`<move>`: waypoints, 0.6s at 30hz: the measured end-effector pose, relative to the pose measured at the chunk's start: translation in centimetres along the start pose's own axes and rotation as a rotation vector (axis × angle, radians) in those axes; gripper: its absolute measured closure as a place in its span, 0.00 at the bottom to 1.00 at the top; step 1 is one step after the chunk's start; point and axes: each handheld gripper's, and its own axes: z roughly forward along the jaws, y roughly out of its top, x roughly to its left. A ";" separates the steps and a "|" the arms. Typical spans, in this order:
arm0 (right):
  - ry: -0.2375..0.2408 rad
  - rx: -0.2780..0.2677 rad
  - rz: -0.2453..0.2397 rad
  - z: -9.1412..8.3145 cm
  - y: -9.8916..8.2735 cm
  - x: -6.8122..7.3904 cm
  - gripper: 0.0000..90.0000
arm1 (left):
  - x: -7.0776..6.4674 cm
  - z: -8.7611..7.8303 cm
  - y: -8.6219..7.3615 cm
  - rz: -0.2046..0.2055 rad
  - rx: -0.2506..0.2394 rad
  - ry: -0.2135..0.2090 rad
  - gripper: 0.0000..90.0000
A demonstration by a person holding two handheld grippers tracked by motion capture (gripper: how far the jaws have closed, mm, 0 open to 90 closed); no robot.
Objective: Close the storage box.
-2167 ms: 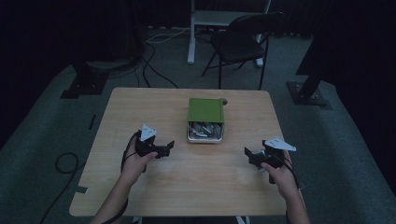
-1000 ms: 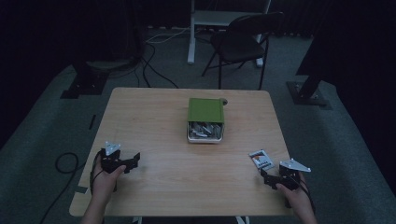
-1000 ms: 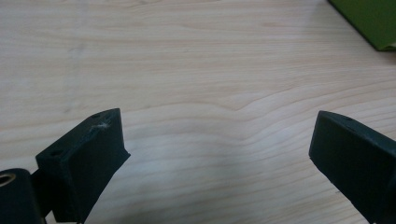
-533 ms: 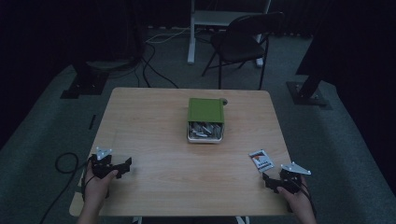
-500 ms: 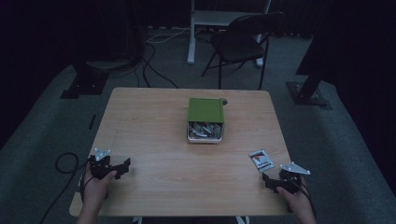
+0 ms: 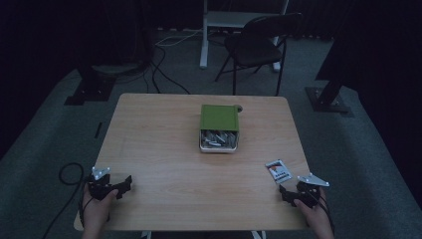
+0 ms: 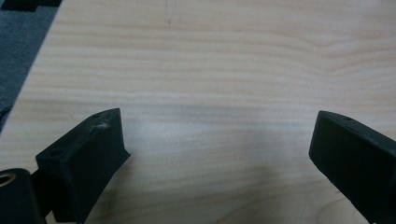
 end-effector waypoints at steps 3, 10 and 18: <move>0.000 0.000 -0.001 0.0 0.0 0.0 0.12 | 0.0 0.0 -0.3 0.000 0.014 -0.004 0.05; 0.001 0.001 0.001 0.0 0.0 0.0 0.12 | 0.0 -0.1 -0.5 0.002 0.028 0.035 0.05; 0.001 0.001 0.001 0.0 0.0 0.0 0.12 | -0.3 0.0 -0.5 0.028 0.055 0.112 0.05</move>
